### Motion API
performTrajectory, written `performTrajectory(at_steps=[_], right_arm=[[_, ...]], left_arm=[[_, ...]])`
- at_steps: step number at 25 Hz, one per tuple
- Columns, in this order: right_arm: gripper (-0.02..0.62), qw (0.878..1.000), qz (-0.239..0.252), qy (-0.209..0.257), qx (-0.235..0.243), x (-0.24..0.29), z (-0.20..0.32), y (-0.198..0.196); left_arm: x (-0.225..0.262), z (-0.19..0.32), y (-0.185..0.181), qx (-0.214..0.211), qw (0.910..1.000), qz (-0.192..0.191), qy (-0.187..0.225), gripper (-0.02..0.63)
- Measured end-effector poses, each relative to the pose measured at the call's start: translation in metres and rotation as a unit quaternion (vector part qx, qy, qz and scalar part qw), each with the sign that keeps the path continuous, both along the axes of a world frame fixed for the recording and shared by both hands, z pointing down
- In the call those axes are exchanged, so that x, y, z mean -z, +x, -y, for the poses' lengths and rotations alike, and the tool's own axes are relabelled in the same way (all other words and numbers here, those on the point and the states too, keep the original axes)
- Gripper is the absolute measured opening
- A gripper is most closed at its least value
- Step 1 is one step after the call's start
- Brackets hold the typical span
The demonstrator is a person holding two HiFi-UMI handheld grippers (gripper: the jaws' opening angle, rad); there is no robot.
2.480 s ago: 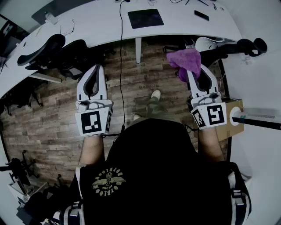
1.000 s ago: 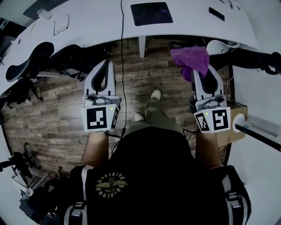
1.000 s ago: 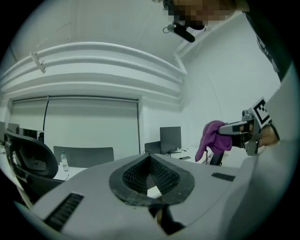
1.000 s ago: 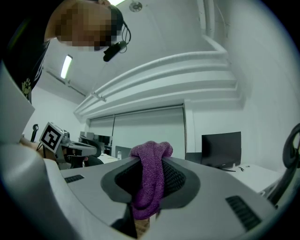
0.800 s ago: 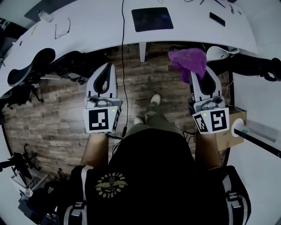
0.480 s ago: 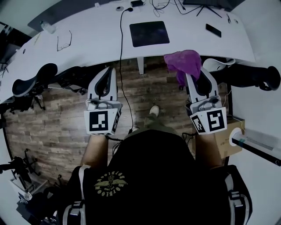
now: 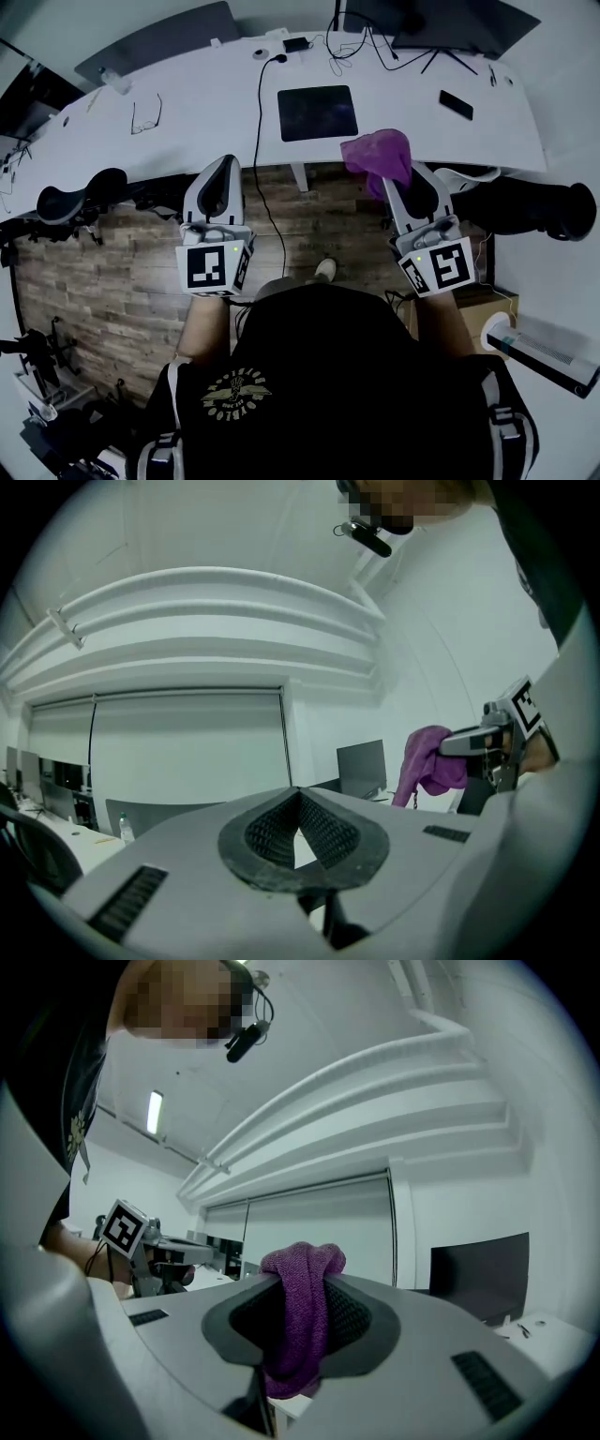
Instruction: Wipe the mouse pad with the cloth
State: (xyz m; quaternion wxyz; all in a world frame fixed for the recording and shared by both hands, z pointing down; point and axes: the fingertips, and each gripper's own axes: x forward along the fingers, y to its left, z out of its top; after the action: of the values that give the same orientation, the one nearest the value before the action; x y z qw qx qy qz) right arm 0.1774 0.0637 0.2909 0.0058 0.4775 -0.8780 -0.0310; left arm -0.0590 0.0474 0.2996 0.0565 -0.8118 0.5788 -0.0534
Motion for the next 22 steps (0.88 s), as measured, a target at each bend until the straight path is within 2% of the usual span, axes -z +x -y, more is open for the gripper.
performTrajectory(at_steps=[5,12,22], right_arm=[[0.094,1.000,0.009,0.003,-0.001,-0.001,0.026,0.011],[0.094,1.000,0.005,-0.007,0.009,-0.012,0.041,-0.003],[0.094,1.000,-0.008,-0.012,-0.012,-0.017,0.073,-0.014]], left_arm=[[-0.006,0.011,-0.003,0.023,0.9997,0.005,-0.008,0.002],[-0.017,0.016,-0.017,0.036,0.9991,0.009,-0.021,0.002],[-0.025,0.061,-0.021,0.007,0.9997,0.000,-0.024,0.002]])
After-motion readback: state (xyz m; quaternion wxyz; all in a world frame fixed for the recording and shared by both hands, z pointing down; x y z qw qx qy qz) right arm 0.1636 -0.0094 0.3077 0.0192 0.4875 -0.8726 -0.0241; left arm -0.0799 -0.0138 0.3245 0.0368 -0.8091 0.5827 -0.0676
